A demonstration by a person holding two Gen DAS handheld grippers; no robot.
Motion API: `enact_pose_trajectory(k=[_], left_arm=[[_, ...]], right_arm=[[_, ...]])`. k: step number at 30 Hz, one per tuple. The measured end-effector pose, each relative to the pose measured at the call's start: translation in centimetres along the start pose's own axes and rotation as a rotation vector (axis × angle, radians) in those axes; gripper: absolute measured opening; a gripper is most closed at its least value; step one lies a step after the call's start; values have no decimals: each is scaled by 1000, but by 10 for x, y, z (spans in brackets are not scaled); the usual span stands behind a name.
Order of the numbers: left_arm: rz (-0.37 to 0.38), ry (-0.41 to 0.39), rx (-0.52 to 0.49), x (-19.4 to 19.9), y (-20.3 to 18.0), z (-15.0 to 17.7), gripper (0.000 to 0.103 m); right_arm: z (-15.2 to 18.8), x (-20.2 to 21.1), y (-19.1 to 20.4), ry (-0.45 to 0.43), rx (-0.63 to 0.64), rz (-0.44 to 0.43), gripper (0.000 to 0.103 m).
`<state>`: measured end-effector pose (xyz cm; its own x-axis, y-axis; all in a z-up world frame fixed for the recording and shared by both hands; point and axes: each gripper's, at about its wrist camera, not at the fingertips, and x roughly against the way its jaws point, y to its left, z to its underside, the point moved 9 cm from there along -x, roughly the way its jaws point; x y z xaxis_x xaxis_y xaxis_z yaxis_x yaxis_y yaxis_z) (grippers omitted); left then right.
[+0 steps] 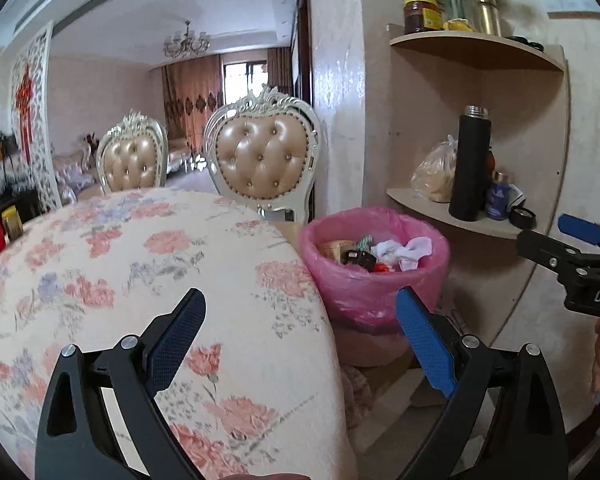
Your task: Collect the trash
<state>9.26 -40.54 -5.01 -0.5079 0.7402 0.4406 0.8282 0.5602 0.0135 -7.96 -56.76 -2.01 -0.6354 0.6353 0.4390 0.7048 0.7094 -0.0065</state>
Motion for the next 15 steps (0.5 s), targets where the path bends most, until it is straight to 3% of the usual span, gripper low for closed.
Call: enact_pose_trajectory(k=[6,15], left_arm=[[29,-10,47,7,1,4,90],[15,-56,32,21,-3,-1,90]], right_arm=[[13,5,2,5,25,18,98],[11,8,5,-13,37,14,98]])
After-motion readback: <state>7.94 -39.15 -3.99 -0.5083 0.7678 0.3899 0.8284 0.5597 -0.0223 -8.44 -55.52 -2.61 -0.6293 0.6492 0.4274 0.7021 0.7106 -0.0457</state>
